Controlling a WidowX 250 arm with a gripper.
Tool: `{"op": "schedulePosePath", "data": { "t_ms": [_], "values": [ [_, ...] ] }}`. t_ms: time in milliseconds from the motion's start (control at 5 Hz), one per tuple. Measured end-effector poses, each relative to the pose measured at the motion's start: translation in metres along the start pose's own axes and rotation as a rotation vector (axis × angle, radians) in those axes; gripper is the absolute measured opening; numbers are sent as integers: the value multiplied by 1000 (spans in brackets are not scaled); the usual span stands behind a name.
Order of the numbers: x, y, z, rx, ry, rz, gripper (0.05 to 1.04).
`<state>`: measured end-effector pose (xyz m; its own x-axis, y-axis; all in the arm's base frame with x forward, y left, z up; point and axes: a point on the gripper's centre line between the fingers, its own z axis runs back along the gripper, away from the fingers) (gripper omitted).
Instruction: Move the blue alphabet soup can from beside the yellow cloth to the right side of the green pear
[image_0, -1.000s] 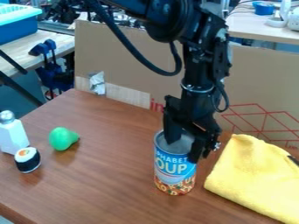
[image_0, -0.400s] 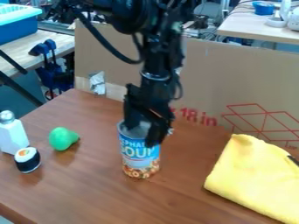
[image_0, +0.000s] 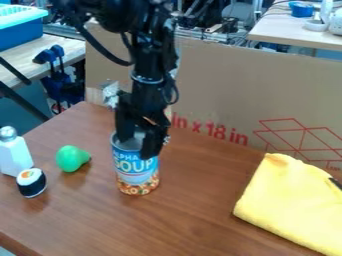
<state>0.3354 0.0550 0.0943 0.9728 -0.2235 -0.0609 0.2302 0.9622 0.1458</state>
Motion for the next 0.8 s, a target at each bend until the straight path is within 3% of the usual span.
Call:
{"op": "schedulePosePath", "data": {
  "t_ms": [400, 600, 800],
  "values": [
    [-12, 23, -2, 10, 37, 22, 1001],
    [-17, 27, -2, -15, 22, 34, 1001],
    [-22, 20, 4, -64, -31, 32, 1001]
  ]
}}
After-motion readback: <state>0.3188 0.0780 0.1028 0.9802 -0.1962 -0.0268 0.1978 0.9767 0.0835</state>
